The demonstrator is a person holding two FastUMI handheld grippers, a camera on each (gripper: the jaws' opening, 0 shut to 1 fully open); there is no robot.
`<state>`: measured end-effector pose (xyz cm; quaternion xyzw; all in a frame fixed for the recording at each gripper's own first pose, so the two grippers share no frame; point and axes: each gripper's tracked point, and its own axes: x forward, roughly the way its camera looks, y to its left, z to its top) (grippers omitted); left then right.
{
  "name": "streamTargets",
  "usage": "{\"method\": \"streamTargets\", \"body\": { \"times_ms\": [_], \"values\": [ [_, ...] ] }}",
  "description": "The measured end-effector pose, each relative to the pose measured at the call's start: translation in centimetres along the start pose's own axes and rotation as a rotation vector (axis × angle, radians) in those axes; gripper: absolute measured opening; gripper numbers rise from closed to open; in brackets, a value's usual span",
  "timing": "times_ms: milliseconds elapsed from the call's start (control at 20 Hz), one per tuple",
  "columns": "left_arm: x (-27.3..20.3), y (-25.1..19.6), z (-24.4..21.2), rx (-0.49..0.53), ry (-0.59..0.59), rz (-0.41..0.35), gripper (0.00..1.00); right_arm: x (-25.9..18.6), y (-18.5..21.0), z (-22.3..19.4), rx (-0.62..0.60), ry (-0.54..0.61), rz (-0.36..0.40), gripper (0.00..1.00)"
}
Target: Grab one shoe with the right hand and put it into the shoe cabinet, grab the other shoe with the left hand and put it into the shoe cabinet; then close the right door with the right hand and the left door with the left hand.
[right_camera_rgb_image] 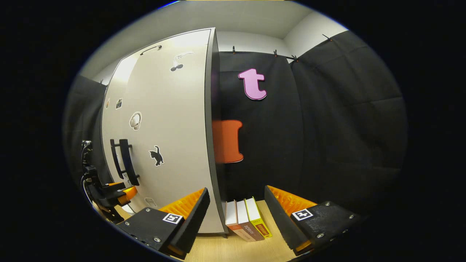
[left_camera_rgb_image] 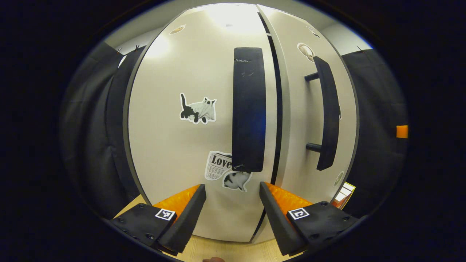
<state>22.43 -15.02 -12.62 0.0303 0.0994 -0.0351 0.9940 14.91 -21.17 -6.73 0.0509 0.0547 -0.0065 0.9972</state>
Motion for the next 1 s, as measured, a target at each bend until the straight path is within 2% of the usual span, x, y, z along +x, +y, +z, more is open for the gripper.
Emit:
{"method": "streamTargets", "body": {
  "times_ms": [150, 300, 350, 600, 650, 900, 950, 1000],
  "values": [
    [-3.2, 1.1, 2.3, 0.0, -0.007, 0.012, 0.97, -0.2, 0.3, 1.5, 0.008, -0.004, 0.027, 0.93],
    [-8.4, 3.4, 7.6, 0.025, -0.051, 0.053, 0.94, -1.0, 0.7, 3.5, 0.002, -0.026, 0.047, 0.93],
    [-10.0, 4.2, 9.6, 0.022, -0.064, 0.069, 0.96, -1.3, 0.9, 4.3, -0.004, -0.035, 0.054, 0.93],
    [-16.5, 8.2, 18.0, -0.051, -0.149, 0.108, 0.99, -3.4, 1.7, 7.9, -0.049, -0.093, 0.086, 0.93],
    [-17.7, 9.1, 19.4, -0.054, -0.171, 0.123, 0.96, -3.8, 1.8, 8.6, -0.057, -0.104, 0.091, 0.93],
    [-22.7, 11.8, 23.9, -0.06, -0.262, 0.176, 0.99, -5.5, 1.8, 10.8, -0.055, -0.136, 0.109, 0.93],
    [-23.4, 12.2, 24.6, -0.051, -0.281, 0.191, 0.94, -5.8, 1.8, 11.1, -0.056, -0.141, 0.109, 0.93],
    [-24.0, 12.4, 25.1, -0.043, -0.294, 0.199, 0.96, -6.0, 1.7, 11.2, -0.054, -0.143, 0.111, 0.93]
  ]
}}
